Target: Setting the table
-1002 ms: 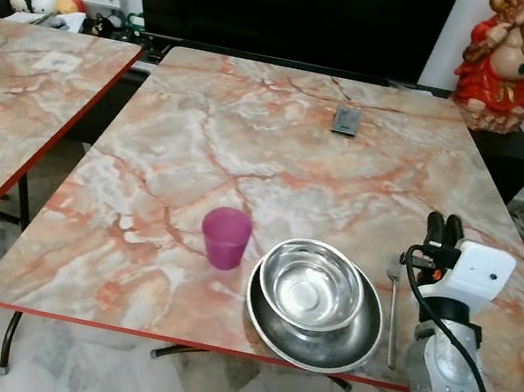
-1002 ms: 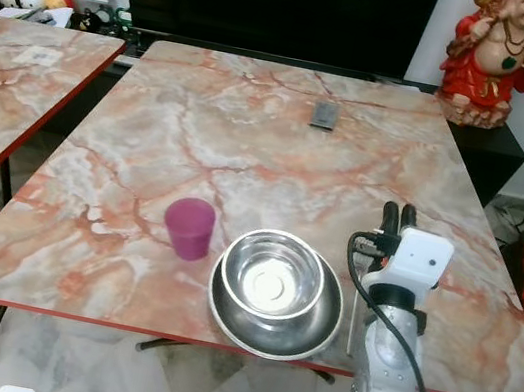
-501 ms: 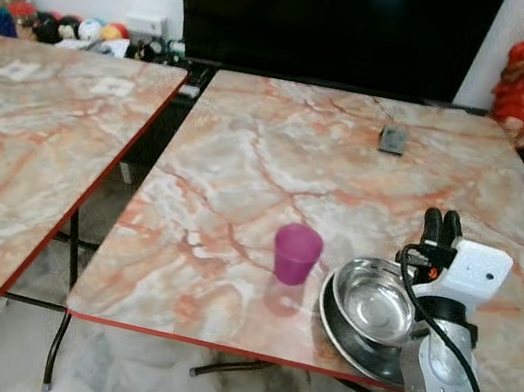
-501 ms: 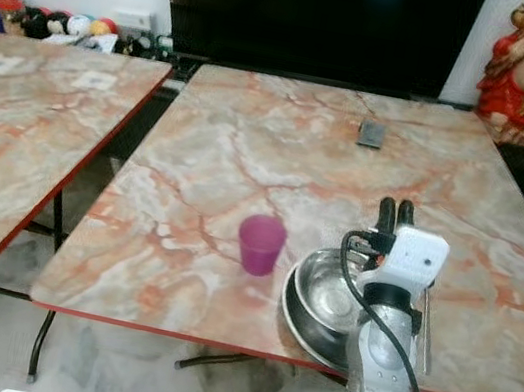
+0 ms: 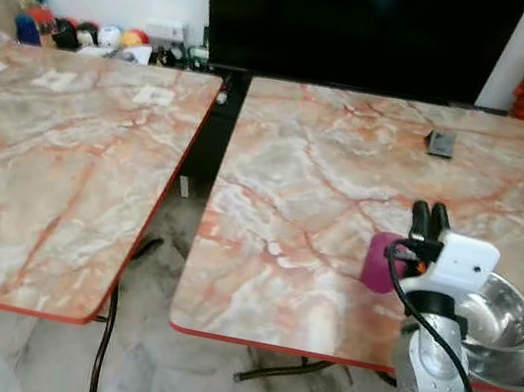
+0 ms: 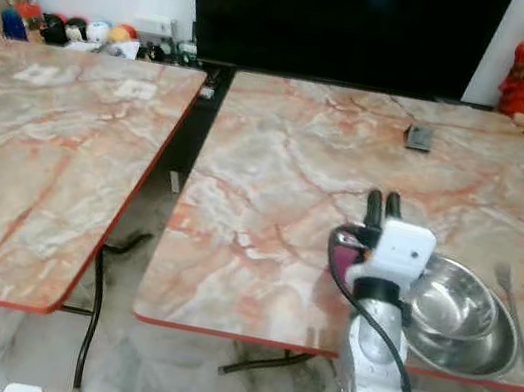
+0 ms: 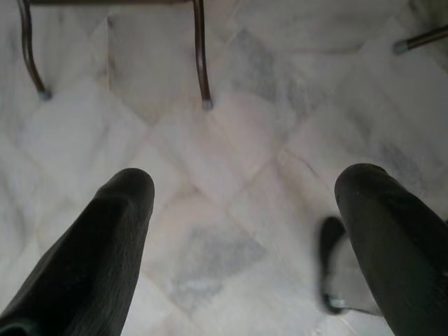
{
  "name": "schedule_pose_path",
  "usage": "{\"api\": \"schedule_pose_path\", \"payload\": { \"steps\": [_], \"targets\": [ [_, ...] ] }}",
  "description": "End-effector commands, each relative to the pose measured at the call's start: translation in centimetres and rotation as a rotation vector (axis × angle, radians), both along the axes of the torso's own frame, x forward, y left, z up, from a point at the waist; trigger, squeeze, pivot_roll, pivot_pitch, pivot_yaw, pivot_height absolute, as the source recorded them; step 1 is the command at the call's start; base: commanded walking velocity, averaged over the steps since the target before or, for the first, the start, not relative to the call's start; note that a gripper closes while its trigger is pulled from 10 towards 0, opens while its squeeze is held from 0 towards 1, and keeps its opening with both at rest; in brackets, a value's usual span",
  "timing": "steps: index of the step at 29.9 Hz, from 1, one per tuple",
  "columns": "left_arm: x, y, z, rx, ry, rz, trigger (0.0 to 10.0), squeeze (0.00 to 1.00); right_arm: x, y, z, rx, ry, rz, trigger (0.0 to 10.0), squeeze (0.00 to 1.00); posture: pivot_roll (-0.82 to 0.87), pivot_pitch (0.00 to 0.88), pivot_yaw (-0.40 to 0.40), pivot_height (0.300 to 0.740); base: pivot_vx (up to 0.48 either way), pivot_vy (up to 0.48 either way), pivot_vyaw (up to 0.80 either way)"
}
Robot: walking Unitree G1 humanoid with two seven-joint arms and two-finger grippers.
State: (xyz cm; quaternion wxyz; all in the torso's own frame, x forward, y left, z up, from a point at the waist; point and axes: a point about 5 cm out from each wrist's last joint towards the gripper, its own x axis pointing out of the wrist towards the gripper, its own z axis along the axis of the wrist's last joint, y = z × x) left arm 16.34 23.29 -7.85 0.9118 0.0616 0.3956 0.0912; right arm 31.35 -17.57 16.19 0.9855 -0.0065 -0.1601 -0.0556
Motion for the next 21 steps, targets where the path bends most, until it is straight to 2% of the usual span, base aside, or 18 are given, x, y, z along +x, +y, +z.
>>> {"api": "schedule_pose_path", "payload": {
  "steps": [1,21],
  "targets": [
    [0.04,0.58,0.21,0.016,-0.011,0.009,10.0,0.0,0.26,0.72,1.09,-0.006,-0.04,0.02,10.0,0.0,-0.01,0.0,-0.006,0.74,0.0,0.48,0.0],
    [0.57,0.64,0.52,0.023,-0.039,0.03,10.0,0.0,0.8,1.32,0.68,0.007,-0.005,0.047,10.0,0.0,0.01,0.04,-0.015,0.74,0.0,0.479,0.04]
  ]
}}
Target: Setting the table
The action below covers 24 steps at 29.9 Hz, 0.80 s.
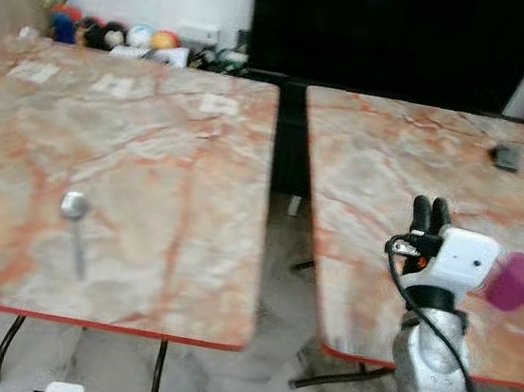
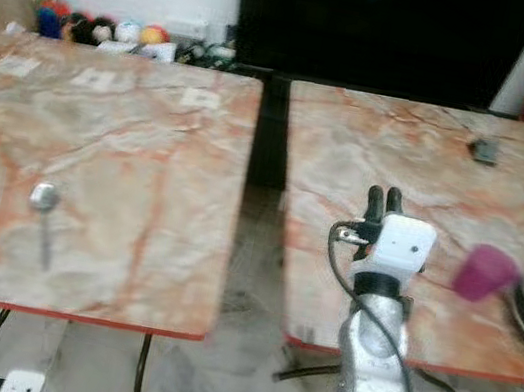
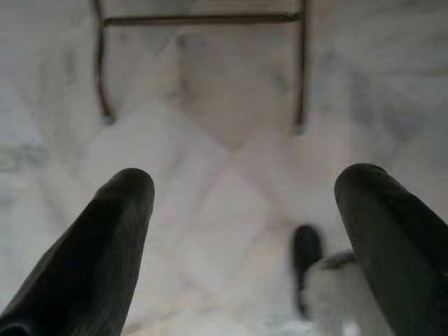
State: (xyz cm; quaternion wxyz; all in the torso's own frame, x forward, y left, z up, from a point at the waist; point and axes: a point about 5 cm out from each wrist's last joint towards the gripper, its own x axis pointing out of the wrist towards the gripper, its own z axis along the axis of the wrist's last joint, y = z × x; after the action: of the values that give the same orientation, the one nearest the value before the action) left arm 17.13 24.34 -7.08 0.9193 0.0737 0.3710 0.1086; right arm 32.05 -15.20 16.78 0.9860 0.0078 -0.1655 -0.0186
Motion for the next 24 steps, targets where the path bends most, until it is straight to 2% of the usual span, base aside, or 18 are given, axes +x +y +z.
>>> {"api": "schedule_pose_path", "payload": {
  "steps": [1,18,24],
  "targets": [
    [-0.19,-0.4,-0.24,-0.016,0.01,0.013,10.0,0.0,0.14,-1.01,0.08,-0.009,0.008,-0.03,10.0,0.0,0.01,0.044,-0.015,0.74,0.0,0.48,0.0],
    [-0.12,-0.34,-0.17,-0.013,0.004,0.016,10.0,0.0,0.16,-1.05,-0.45,-0.016,0.029,-0.024,10.0,0.0,0.01,0.056,-0.014,0.74,0.0,0.478,0.0],
    [-0.17,-0.31,-0.18,-0.009,0.005,0.014,10.0,0.0,0.18,-0.97,-0.76,-0.026,0.042,-0.011,10.0,0.0,0.01,0.057,-0.013,0.74,0.0,0.056,0.0]
  ]
}}
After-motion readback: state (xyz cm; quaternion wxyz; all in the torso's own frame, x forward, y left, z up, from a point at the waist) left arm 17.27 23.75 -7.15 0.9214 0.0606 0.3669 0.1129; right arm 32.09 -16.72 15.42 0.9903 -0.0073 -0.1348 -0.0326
